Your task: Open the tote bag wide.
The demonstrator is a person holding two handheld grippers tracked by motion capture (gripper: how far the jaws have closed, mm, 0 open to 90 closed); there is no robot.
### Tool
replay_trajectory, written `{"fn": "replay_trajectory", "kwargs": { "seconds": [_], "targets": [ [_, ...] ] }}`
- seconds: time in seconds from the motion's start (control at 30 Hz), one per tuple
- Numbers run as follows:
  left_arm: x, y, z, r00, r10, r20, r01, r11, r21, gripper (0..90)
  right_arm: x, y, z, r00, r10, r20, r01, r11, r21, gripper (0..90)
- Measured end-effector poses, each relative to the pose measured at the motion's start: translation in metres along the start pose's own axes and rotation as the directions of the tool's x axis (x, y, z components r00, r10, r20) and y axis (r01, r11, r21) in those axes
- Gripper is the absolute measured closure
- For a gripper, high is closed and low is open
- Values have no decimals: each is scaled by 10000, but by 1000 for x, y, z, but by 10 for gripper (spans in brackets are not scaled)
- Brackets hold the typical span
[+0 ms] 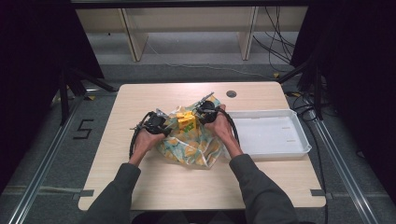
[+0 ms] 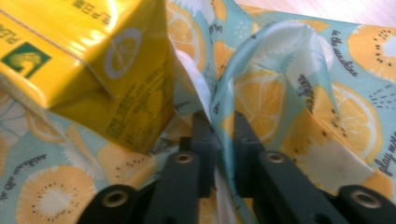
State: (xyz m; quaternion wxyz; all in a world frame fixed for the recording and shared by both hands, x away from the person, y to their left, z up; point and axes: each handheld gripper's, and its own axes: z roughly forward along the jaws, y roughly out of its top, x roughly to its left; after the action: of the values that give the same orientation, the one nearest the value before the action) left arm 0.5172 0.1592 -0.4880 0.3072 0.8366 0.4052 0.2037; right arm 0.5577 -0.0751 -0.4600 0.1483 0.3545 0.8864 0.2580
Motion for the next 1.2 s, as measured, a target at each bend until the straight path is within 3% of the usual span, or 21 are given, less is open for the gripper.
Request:
{"fn": "replay_trajectory", "kwargs": {
  "seconds": [0.07,0.13,0.2,0.23,0.27,0.33,0.37,0.43,0.5,0.53,0.57,0.6,0.63,0.67,0.73,0.8,1.0,1.1,1.13,1.2],
  "targets": [
    [-3,1,-13,10000,79,-32,-80,9997,-225,571,-2,0,-2,10000,19,60,-18,9999,-172,727],
    [-7,1,-29,9998,180,0,-180,9989,-438,515,-4,1,-12,9992,404,-14,-404,9970,-668,600],
    [-10,1,-43,9992,376,100,-370,9978,-549,515,-4,1,-16,9993,369,-98,-375,9966,-731,569],
    [-14,-1,-49,9994,190,292,-177,9989,-443,519,-4,1,-21,9995,287,-140,-297,9965,-783,544],
    [-17,-2,-54,9990,309,333,-294,9985,-459,524,-4,1,-26,9996,241,-119,-251,9952,-951,513],
    [-23,-9,-61,9954,505,812,-475,9981,-385,564,-5,-1,-36,9999,-116,18,118,9927,-1204,478],
    [-24,-12,-63,9930,608,1011,-571,9976,-384,584,-2,-2,-40,9998,168,-72,-176,9902,-1388,466],
    [-29,-18,-60,9897,499,1345,-464,9985,-288,629,-3,-4,-50,9999,113,-97,-126,9903,-1384,448],
    [-30,-23,-56,9865,534,1546,-507,9985,-211,672,-3,-8,-56,9998,112,133,-93,9903,-1383,435],
    [-30,-25,-54,9842,639,1649,-626,9980,-133,708,-4,-10,-58,9987,-104,494,157,9939,-1095,432],
    [-29,-28,-53,9832,684,1694,-691,9976,-16,750,-3,-12,-56,9971,-173,735,245,9948,-993,443],
    [-29,-29,-53,9832,757,1663,-791,9968,140,790,-5,-14,-57,9943,-582,891,637,9961,-605,471],
    [-28,-30,-53,9805,1060,1654,-1127,9931,318,821,-3,-17,-55,9954,-297,906,322,9991,-270,536],
    [-28,-31,-52,9810,1171,1546,-1260,9908,488,851,-4,-20,-52,9951,-436,885,440,9990,-27,620],
    [-26,-33,-49,9813,1255,1459,-1368,9881,702,889,-7,-24,-43,9966,-447,690,426,9986,323,780],
    [-23,-33,-46,9825,1213,1414,-1333,9880,786,895,-11,-24,-33,9948,-587,833,542,9970,543,866],
    [-7,-35,-36,9930,998,633,-1049,9909,838,896,-15,-9,-7,9933,-436,1073,370,9974,625,900],
    [0,-38,-33,9973,521,515,-559,9957,739,896,-16,-1,1,9939,-235,1074,150,9967,792,900],
    [2,-38,-34,9962,674,558,-723,9932,912,896,-16,1,5,9945,-253,1016,161,9957,910,900],
    [1,-39,-32,9980,455,449,-485,9964,693,896,-16,1,6,9945,-201,1026,105,9955,939,899]
  ]
}}
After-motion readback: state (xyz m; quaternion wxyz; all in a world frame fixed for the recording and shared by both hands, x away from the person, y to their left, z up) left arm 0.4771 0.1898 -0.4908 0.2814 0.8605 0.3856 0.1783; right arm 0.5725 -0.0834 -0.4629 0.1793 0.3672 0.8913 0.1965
